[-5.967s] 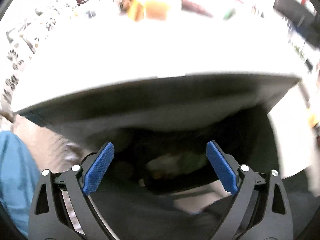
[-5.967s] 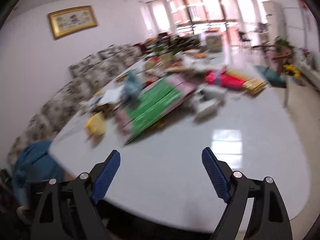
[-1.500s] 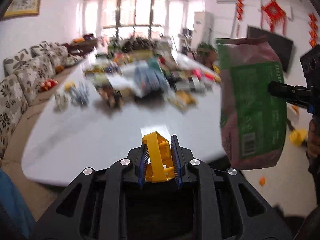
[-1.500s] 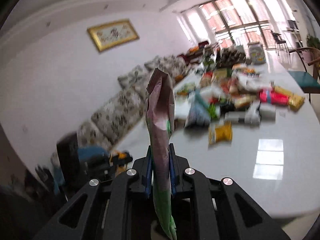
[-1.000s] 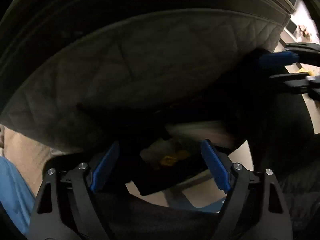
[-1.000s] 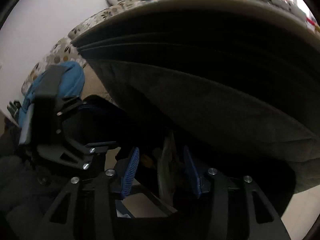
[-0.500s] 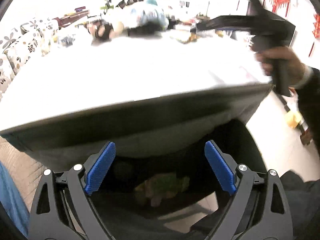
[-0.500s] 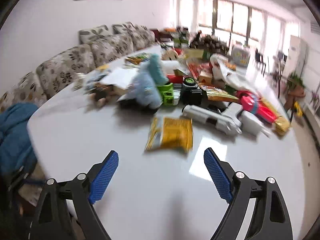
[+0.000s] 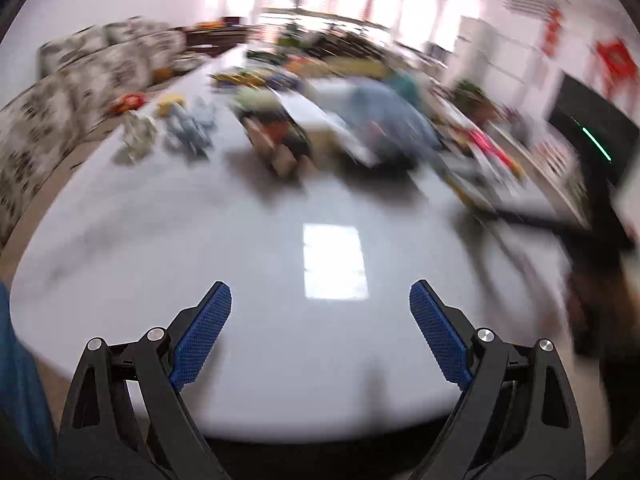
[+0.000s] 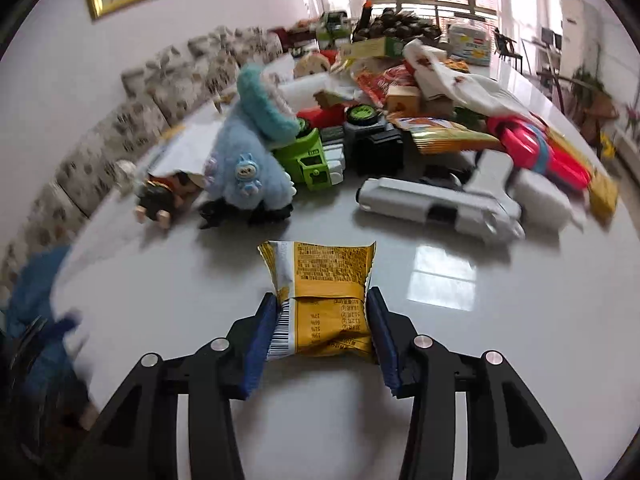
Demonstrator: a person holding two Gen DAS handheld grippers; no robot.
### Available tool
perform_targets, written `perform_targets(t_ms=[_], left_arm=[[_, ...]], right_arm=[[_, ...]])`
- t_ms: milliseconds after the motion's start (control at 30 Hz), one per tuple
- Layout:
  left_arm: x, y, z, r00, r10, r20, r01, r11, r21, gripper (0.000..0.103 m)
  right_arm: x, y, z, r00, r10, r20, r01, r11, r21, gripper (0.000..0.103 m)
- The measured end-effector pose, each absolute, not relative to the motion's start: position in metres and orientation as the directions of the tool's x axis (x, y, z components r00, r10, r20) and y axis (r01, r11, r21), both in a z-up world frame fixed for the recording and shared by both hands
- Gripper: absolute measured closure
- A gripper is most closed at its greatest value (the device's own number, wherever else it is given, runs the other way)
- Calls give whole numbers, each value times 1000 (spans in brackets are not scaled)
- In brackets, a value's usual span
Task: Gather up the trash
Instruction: 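Grasp the yellow snack packet with right gripper while left grasps the cartoon doll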
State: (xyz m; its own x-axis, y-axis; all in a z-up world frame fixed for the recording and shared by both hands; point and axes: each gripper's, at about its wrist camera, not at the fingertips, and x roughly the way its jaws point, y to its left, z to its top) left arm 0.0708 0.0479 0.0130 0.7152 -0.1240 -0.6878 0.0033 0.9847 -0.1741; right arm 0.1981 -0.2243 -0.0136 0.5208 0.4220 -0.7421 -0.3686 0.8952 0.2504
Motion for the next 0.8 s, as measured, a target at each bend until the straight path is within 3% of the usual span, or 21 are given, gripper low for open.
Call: perform_targets(t_ms=[200, 300, 367, 400, 567, 800], left_arm=[[181, 54, 15, 690, 67, -720, -154, 987, -55, 15], [219, 57, 4, 640, 67, -766, -159, 986, -46, 15], [235, 56, -9, 593, 56, -804, -144, 989, -38, 32], [236, 54, -9, 607, 91, -790, -135, 991, 10, 49], [194, 62, 3, 640, 4, -768, -106, 991, -84, 53], [33, 39, 72, 832, -70, -550, 46, 997, -58, 53]], right_arm=[[153, -265, 2, 556, 478, -680, -351, 876, 329, 57], [145, -275, 2, 565, 473, -676, -338, 880, 333, 57], [145, -279, 1, 555, 487, -675, -328, 873, 360, 57], [143, -280, -1, 550, 495, -673, -326, 869, 373, 57], [130, -272, 2, 549, 525, -650, -344, 851, 397, 57], [92, -249, 43, 556, 623, -551, -474, 782, 405, 57]])
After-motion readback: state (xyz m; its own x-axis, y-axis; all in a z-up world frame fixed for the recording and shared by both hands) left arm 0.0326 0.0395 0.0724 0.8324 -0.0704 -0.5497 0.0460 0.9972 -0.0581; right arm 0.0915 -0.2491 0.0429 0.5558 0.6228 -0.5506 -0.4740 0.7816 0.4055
